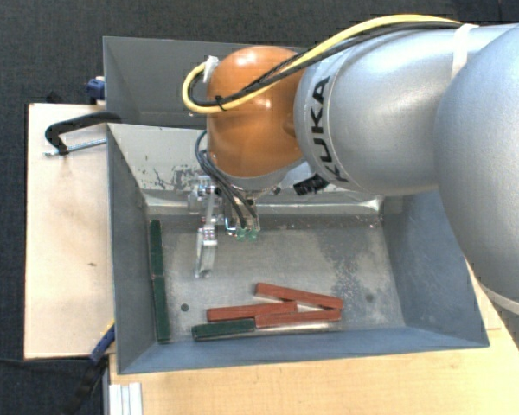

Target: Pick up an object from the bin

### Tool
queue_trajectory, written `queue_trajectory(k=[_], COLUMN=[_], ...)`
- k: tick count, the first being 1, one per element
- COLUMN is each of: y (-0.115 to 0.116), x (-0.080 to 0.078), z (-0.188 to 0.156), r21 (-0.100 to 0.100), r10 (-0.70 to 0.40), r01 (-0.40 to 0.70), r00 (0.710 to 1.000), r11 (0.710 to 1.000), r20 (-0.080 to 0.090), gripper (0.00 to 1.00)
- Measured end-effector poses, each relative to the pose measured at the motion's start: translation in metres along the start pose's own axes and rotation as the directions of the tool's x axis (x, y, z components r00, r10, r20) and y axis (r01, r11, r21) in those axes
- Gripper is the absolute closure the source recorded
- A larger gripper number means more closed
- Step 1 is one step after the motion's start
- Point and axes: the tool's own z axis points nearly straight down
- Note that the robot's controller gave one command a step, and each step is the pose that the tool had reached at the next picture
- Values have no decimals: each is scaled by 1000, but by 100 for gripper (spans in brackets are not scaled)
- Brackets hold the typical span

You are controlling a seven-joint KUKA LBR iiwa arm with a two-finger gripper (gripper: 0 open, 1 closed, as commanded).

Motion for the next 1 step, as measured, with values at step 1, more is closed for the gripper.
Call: queue_trajectory(k=[1], y=[-1], x=[-2], z=[-5], r21=[-2], r10=[3], r01=[-3], r00=[1000], r11=[1000], r20=[8], gripper=[0])
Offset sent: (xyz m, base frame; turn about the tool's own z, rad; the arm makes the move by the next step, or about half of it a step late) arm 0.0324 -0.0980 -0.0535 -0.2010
